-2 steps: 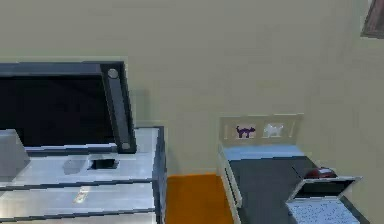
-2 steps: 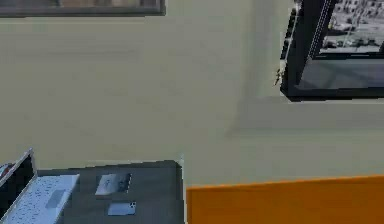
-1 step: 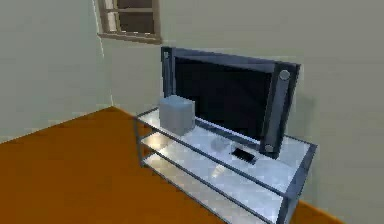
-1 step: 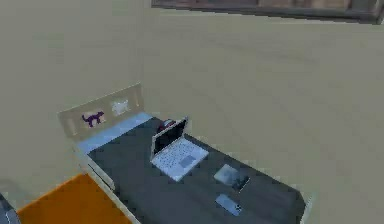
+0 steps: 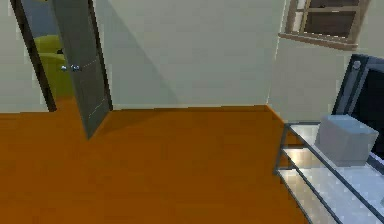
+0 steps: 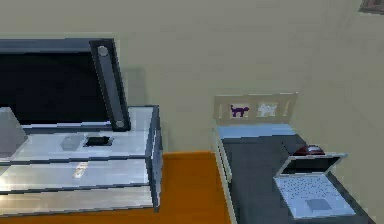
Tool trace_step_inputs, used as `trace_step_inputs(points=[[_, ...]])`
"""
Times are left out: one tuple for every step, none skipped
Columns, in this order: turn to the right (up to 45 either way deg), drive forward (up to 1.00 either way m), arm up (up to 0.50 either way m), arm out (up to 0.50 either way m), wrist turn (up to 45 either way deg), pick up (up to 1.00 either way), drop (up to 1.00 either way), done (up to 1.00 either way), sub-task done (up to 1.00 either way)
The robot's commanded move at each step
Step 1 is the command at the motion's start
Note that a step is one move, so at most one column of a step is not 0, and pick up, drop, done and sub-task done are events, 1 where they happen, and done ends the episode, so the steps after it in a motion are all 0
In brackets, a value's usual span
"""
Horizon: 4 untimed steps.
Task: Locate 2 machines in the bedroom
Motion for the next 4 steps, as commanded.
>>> trace_step_inputs(points=[[-3.0,0.0,0.0,0.0,0.0,0.0,0.0,0.0,0.0],[0.0,0.15,0.0,0.0,0.0,0.0,0.0,0.0,0.0],[-45.0,0.0,0.0,0.0,0.0,0.0,0.0,0.0,0.0],[-9.0,0.0,0.0,0.0,0.0,0.0,0.0,0.0,0.0]])
